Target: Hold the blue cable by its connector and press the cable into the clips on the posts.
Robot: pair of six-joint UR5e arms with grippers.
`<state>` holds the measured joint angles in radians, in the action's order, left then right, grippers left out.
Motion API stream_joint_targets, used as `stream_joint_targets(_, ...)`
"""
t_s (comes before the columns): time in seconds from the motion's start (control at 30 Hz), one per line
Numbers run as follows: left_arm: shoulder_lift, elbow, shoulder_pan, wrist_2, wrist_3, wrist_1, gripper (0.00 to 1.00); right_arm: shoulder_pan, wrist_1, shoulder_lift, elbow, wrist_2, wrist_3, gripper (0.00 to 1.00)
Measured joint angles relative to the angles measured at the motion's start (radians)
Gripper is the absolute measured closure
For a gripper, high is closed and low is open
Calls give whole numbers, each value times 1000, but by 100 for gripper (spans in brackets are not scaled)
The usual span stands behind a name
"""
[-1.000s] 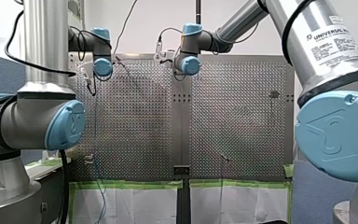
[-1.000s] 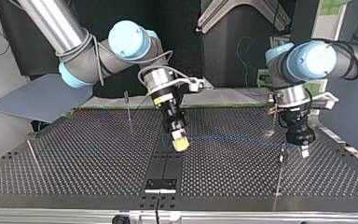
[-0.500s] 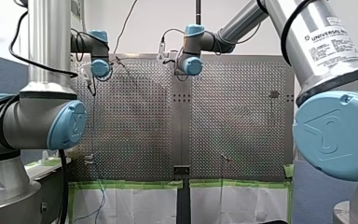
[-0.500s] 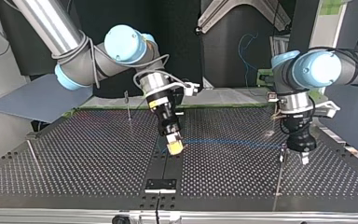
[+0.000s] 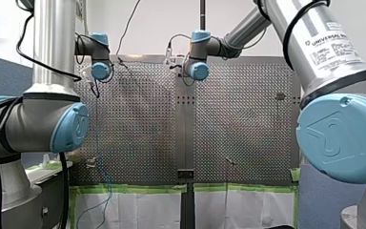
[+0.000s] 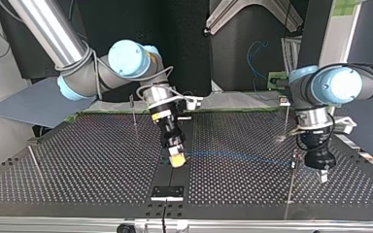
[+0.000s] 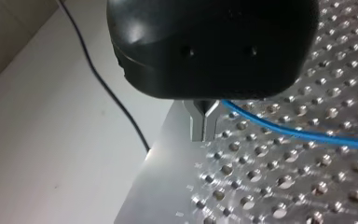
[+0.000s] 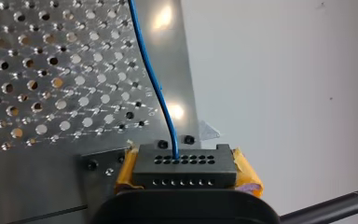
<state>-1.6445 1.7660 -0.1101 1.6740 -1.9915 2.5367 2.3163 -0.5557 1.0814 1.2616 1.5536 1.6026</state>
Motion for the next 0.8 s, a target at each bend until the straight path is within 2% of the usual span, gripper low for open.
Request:
stream_joint_targets(0.23,-5,-9,-27,-24,-38,-17,100,-7,18,-54,-64,-5,12,100)
stream_joint_targets(0.4,-34,-22,-34,-58,-44,-12,100,-8,39,-84,-113,-13,14,100)
stream_joint_targets(0.53,-63,-27,-35,-80,-42,-11,100,-12,52,-102,-151,-17,17,100)
stream_joint_targets(0.8,-86,-39,-41,-108,-55,-12,100,-21,65,-120,-215,-29,19,100)
